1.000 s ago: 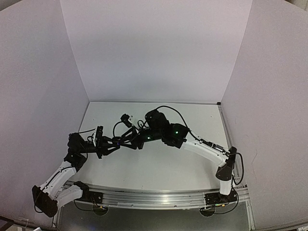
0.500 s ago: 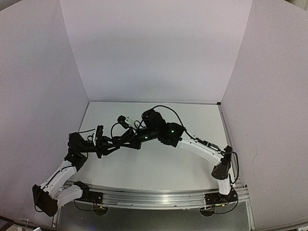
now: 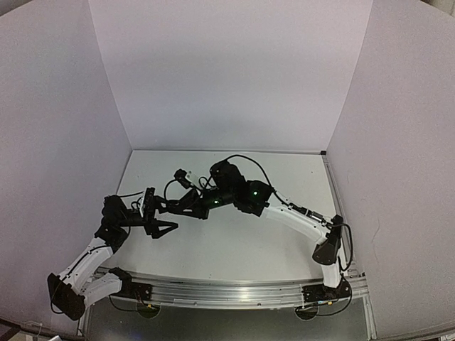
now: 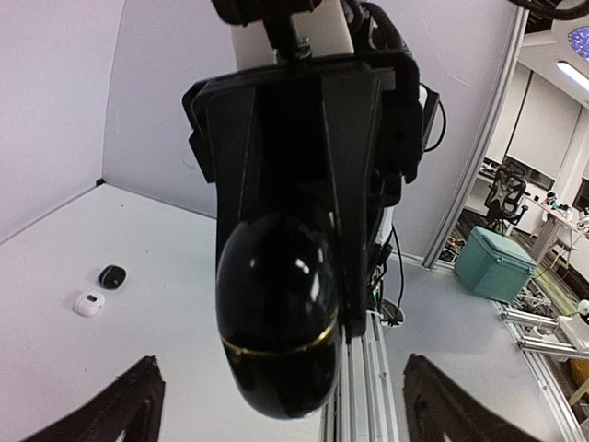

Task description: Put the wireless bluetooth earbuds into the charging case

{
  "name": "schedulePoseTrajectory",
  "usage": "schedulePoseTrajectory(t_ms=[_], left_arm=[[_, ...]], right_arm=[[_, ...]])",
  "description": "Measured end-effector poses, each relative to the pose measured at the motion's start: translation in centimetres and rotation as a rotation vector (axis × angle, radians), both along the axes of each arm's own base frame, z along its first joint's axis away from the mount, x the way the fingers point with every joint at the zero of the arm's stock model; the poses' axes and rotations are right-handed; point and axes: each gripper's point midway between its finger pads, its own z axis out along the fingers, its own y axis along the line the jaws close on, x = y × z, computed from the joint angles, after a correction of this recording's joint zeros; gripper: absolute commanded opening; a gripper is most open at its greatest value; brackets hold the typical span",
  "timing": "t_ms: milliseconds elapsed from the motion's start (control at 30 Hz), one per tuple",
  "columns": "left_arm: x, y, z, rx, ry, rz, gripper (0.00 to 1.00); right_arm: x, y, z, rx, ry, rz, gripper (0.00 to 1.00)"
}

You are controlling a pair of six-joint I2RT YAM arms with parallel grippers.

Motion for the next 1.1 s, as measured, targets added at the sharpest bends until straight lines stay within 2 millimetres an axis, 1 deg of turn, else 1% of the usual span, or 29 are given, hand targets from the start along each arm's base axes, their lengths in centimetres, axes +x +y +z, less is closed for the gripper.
schedulePoseTrajectory(t_ms=[167,233,300,367,433,500,600,667,700,767,933,1033,1100], left_arm=[[0.3,0.4,-2.0,0.078,-0.062,0.055,1.00],[0.6,0.7,-3.1,0.127,-0.097,0.100,1.00],[1.2,1.2,-4.1,0.178,-0.127,0.157,1.00],[2.0,1.8,-5.1,0.233,-0.149,0.228,1.00],[2.9,2.5,-6.1,0.287,-0.153,0.292,0.99],[3.5,3.0,-7.3,0.334,-0.140,0.333,1.00],[4.0,3.6,-8.9,0.383,-0.109,0.375,0.99],[4.2,3.9,-10.0,0.409,-0.086,0.393,0.99],[4.3,4.0,-10.4,0.421,-0.073,0.401,0.99],[4.4,4.2,-11.2,0.443,-0.049,0.412,0.99],[4.7,4.5,-12.5,0.482,-0.010,0.424,0.99],[4.9,4.5,-13.1,0.499,0.009,0.424,0.99],[5.0,4.5,-13.5,0.510,0.021,0.425,0.99]], right_arm=[[0.7,-0.1,-0.4,-0.009,0.004,-0.022,0.00],[1.2,-0.4,-1.1,-0.024,0.018,-0.042,0.00],[2.6,-1.1,-2.6,-0.057,0.052,-0.092,0.00],[4.7,-2.6,-4.8,-0.104,0.105,-0.161,0.00],[7.6,-5.0,-7.4,-0.157,0.179,-0.240,0.00],[11.7,-8.3,-10.8,-0.216,0.268,-0.348,0.00],[16.7,-12.8,-15.0,-0.299,0.368,-0.479,0.00],[19.4,-14.6,-17.2,-0.335,0.412,-0.533,0.00],[20.2,-15.1,-18.3,-0.353,0.431,-0.546,0.00],[21.5,-15.5,-20.3,-0.381,0.462,-0.557,0.00],[24.1,-15.4,-24.9,-0.438,0.511,-0.554,0.00],[25.2,-15.0,-27.1,-0.460,0.542,-0.544,0.00],[25.4,-15.0,-28.7,-0.476,0.563,-0.538,0.00]])
